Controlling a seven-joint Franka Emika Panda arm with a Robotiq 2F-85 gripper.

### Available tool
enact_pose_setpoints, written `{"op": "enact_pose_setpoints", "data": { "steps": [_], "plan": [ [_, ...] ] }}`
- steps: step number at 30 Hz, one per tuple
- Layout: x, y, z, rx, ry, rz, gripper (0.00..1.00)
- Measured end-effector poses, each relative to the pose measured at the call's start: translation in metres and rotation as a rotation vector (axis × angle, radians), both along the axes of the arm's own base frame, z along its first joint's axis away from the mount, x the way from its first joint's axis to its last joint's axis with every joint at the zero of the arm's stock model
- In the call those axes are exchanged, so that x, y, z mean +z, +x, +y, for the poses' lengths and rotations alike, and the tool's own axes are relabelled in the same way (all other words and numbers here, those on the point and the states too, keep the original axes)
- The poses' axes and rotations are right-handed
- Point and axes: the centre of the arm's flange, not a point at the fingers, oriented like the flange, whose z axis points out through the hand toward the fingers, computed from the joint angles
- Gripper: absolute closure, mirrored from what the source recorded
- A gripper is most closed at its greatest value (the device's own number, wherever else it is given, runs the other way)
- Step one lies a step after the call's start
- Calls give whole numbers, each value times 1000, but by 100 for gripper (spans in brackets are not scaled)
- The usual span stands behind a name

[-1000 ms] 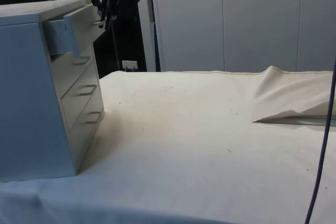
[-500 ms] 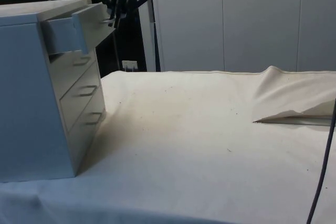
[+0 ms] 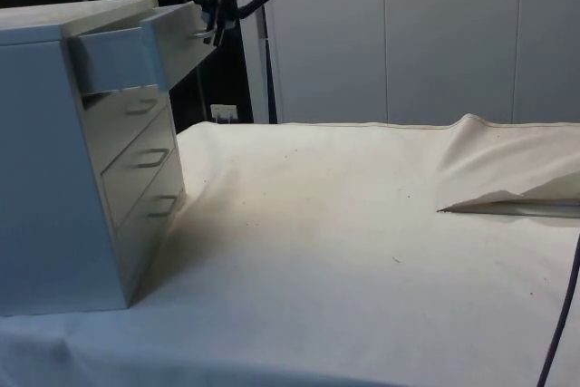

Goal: Open the drawer, then close it.

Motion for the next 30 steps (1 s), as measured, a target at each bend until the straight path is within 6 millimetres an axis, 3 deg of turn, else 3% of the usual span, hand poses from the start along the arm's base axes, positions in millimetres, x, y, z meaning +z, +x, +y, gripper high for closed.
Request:
{"op": "enact_pose_setpoints", "data": {
  "steps": [30],
  "plan": [
    [-12, -38, 9, -12, 34, 19, 100]
  ]
}}
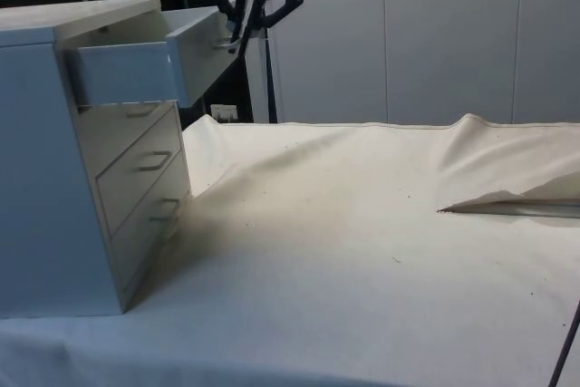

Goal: Open the drawer, then close it.

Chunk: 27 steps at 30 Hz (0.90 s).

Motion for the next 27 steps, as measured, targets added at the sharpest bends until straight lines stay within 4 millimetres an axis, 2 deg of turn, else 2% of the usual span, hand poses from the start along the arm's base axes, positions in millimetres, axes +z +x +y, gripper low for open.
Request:
{"op": "enact_pose_setpoints", "data": {
  "steps": [15, 27],
  "plan": [
    [-3, -10, -4, -6, 10, 7, 100],
    [-7, -39, -17, -8, 33, 16, 100]
  ]
}}
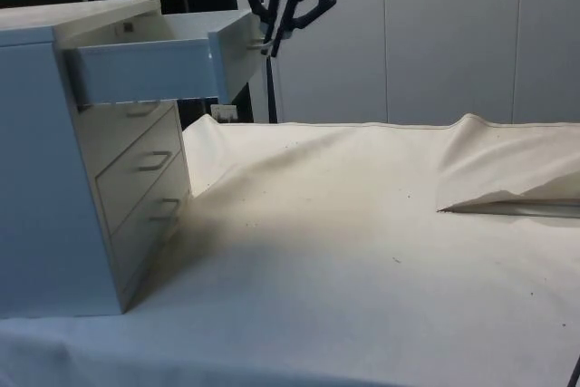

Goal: Open the drawer, then close it.

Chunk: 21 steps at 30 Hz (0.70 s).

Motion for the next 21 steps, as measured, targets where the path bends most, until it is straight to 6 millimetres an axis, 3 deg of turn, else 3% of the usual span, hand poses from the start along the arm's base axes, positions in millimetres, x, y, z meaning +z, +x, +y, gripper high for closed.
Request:
{"op": "enact_pose_setpoints", "data": {
  "steps": [6, 21],
  "plan": [
    [1, -13, -6, 0, 10, -9, 100],
    [0, -14, -7, 0, 11, -7, 100]
  ]
}}
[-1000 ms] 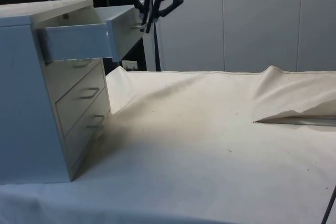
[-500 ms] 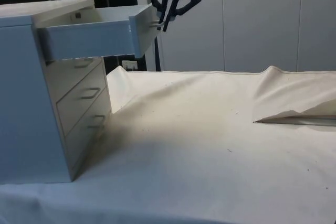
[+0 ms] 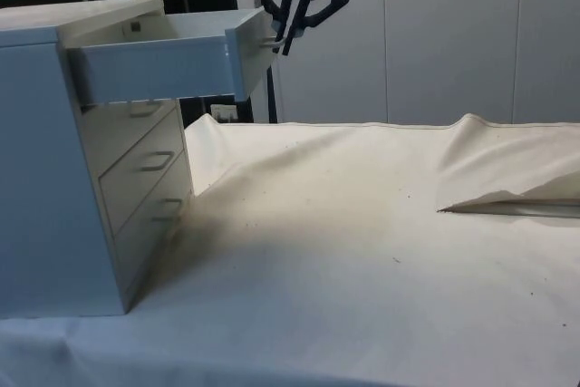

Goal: Open the drawer, then close it.

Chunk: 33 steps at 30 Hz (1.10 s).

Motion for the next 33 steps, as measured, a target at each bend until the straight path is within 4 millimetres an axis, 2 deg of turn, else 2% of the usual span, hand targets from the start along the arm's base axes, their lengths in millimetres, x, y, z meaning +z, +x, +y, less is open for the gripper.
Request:
{"op": "enact_pose_setpoints", "data": {
  "steps": [8, 11, 13, 19, 20, 21, 22, 27, 28, 33],
  "plan": [
    [-1, 1, 0, -1, -1, 3, 100],
    [-1, 1, 1, -1, -1, 4, 97],
    [-1, 0, 1, 0, 0, 7, 80],
    [-1, 0, 2, 1, 1, 7, 49],
    [-1, 0, 2, 1, 1, 7, 39],
    [-1, 0, 2, 1, 1, 7, 33],
    [-1, 0, 2, 1, 1, 7, 33],
    [-1, 0, 2, 1, 1, 7, 8],
    [-1, 0, 2, 1, 1, 9, 0],
    [-6, -2, 3, 3, -1, 19, 0]
  ]
}}
